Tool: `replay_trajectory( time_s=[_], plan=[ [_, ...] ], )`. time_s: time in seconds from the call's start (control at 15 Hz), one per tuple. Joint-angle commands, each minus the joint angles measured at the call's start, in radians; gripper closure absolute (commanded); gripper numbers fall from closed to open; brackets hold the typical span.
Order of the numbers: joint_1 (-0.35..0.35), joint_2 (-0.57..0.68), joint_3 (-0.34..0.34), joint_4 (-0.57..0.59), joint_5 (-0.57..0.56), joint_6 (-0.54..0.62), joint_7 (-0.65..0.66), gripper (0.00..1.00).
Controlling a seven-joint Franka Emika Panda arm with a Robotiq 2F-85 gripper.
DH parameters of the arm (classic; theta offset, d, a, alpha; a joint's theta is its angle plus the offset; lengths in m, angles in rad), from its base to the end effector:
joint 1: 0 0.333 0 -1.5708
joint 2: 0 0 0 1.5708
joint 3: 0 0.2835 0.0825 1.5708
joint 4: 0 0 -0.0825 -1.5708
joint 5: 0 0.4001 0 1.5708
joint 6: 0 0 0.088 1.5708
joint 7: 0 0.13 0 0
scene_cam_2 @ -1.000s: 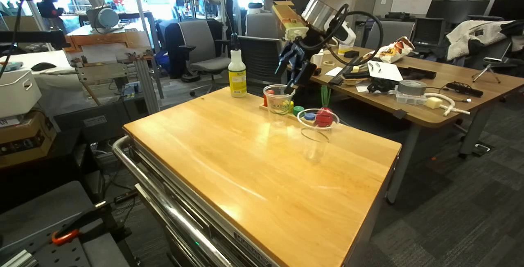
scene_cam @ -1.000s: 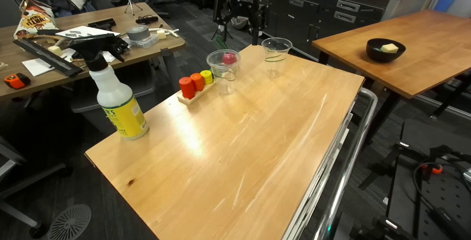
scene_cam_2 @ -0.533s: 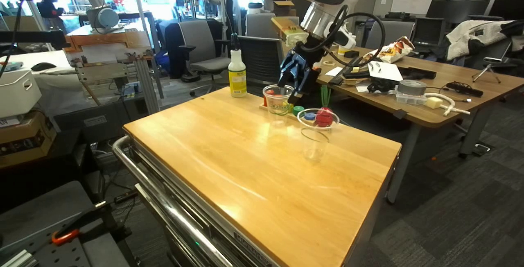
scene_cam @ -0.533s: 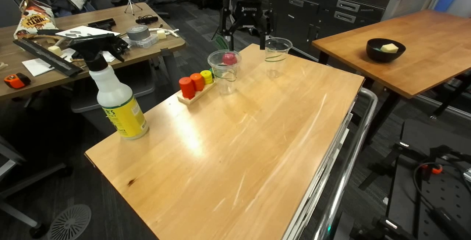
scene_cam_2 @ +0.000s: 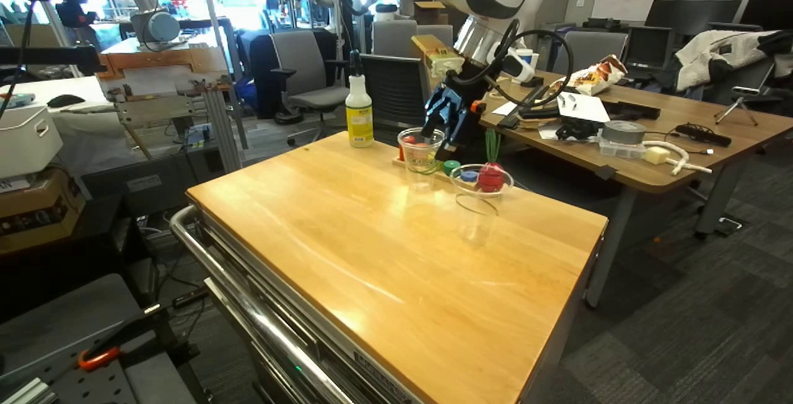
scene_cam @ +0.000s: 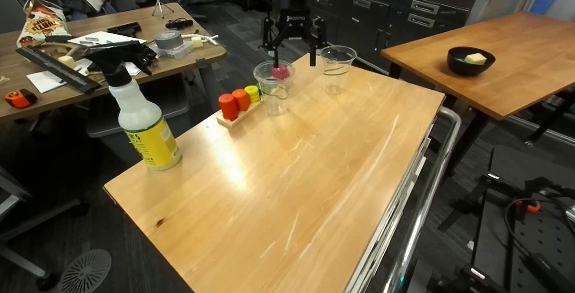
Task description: Take the cup on the left and place it inside the cup that's in the middle, then put both inside the cup on the right
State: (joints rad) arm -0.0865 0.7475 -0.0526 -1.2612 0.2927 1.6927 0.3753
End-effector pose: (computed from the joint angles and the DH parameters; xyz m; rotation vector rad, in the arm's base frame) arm 0.6944 -0.0561 0.2429 -2.7696 0.8388 0.4979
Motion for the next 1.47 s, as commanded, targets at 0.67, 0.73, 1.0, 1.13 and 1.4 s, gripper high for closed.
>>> replay_trajectory(
  time_s=[0.67, 0.73, 1.0, 1.13, 1.4],
  plan=[
    [0.021, 0.108, 0.0, 0.155, -0.02, -0.105, 0.038, 1.0],
    [0.021, 0.107, 0.004, 0.159, -0.016, -0.111, 0.037, 0.98],
    [0.007, 0.057, 0.012, 0.128, 0.011, -0.105, 0.028, 0.98],
    [-0.016, -0.001, 0.015, 0.076, 0.047, -0.086, 0.021, 0.98],
    [-0.097, -0.173, 0.012, -0.083, 0.174, -0.018, -0.001, 0.98]
  ],
)
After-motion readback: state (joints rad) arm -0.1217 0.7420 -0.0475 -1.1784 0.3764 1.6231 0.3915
